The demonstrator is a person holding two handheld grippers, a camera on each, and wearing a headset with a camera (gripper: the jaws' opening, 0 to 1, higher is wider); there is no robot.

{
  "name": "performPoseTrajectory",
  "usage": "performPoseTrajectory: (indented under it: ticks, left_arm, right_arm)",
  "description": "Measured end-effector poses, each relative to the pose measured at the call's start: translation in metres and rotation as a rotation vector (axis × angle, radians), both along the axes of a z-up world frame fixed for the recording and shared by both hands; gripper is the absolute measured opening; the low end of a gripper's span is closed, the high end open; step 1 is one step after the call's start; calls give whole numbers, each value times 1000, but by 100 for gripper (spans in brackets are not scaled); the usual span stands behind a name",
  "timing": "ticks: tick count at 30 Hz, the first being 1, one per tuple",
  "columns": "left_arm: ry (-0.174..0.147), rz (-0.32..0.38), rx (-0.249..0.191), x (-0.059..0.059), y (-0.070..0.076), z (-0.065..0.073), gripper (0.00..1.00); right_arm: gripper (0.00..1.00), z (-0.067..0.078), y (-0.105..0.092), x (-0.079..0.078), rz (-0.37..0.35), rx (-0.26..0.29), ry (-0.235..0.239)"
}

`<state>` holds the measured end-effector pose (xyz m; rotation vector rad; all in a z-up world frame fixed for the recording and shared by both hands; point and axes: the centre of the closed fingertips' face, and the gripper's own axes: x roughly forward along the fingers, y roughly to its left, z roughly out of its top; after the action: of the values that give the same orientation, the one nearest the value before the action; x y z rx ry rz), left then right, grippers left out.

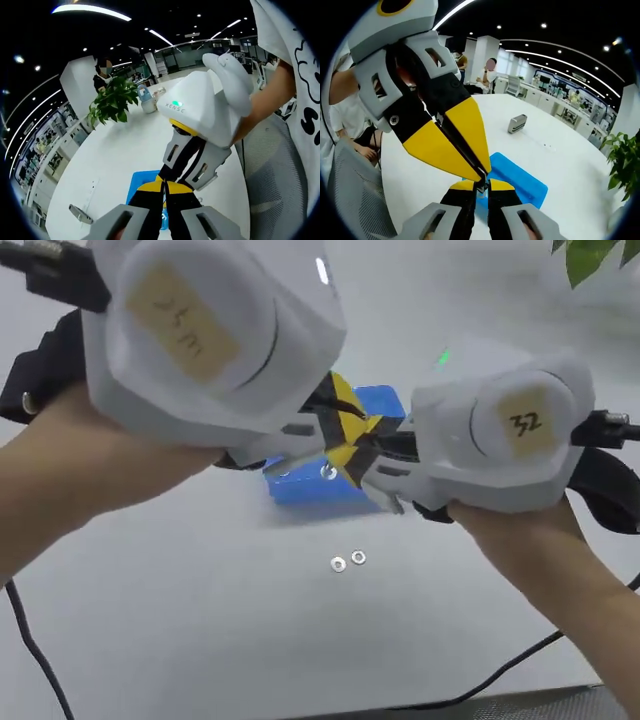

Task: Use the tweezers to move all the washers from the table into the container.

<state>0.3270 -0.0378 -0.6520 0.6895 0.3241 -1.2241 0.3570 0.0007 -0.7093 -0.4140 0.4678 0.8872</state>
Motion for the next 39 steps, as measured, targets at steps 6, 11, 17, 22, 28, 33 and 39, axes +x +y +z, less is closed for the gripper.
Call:
performPoseTrajectory:
  ticks: [6, 11, 17, 22, 28, 33, 39]
  left_arm:
    - [-5, 15, -5, 15, 2, -4, 0]
    - [15, 34, -7, 26, 5, -15, 0]
    - [28, 48, 1, 34, 4, -31, 0]
    - [50, 54, 2, 40, 6, -44, 0]
    - [60, 56, 11, 42, 5, -55, 0]
    - [61, 62, 22, 44, 5, -61, 0]
    - [61, 67, 32, 46, 5, -66, 0]
  right_arm:
    - [4, -4, 3, 15, -10, -4, -15]
    - [4, -15, 4, 25, -20, -10, -2]
    - [4, -32, 2, 33, -30, -29, 20]
    - [4, -46, 2, 37, -37, -33, 46]
    - [4, -57, 1, 38, -48, -38, 65]
    - [4, -63, 1, 39, -51, -40, 84]
    - [4, -69, 1, 40, -51, -34, 116]
